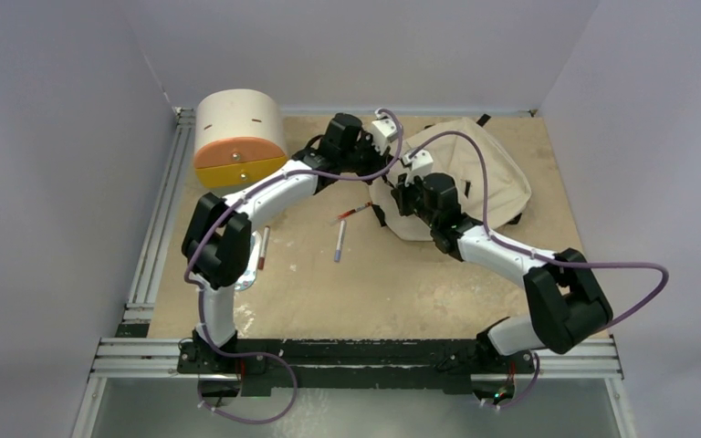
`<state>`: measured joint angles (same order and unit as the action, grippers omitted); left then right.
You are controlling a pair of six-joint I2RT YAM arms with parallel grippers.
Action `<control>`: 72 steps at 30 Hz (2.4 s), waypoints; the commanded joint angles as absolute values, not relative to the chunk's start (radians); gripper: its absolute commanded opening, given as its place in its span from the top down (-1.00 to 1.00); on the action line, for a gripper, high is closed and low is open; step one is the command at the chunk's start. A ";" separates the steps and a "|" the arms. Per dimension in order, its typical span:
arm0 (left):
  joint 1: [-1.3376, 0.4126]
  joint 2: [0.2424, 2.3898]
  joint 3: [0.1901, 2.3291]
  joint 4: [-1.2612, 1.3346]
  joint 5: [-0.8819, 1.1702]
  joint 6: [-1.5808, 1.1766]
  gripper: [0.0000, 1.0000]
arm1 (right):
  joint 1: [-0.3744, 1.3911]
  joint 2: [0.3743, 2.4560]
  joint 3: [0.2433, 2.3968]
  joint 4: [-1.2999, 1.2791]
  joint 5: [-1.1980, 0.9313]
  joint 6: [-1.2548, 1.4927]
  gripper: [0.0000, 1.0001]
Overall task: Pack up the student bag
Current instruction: Zip the student bag at the center of the board.
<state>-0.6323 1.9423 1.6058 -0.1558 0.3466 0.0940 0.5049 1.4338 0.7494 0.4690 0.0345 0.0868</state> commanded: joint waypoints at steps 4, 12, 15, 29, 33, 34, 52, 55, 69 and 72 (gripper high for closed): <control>-0.599 1.979 1.700 -0.139 0.332 0.032 1.00 | 0.508 1.348 0.695 0.514 0.014 0.119 1.00; -0.575 2.047 1.776 -0.111 0.346 0.040 1.00 | 0.508 1.302 0.664 0.454 -0.056 0.144 1.00; -0.570 2.060 1.803 -0.107 0.335 0.050 1.00 | 0.509 1.298 0.668 0.421 -0.091 0.151 1.00; -0.537 2.139 1.912 -0.053 0.334 0.104 1.00 | 0.508 1.249 0.679 0.328 -0.187 0.137 1.00; -0.537 2.191 1.987 -0.067 0.338 0.126 1.00 | 0.509 1.243 0.683 0.331 -0.284 0.132 1.00; -0.534 2.202 1.999 -0.069 0.337 0.129 1.00 | 0.510 1.241 0.685 0.330 -0.312 0.127 1.00; -0.531 2.234 1.985 -0.044 0.492 0.101 1.00 | 0.532 1.167 0.632 0.437 -0.397 0.231 0.56; -0.532 2.178 1.931 -0.017 0.506 0.075 1.00 | 0.533 1.101 0.595 0.512 -0.265 0.345 0.05; -0.526 1.951 1.766 0.002 0.379 -0.033 0.00 | 0.504 1.138 0.717 0.416 0.139 0.496 -0.34; -0.515 1.871 1.701 -0.028 0.272 -0.078 -0.09 | 0.470 1.197 0.755 0.418 0.105 0.527 -0.35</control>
<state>-0.5365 2.0052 1.7630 -0.0536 0.4099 0.0002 0.5056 1.1526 0.6758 0.4065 0.0879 0.4877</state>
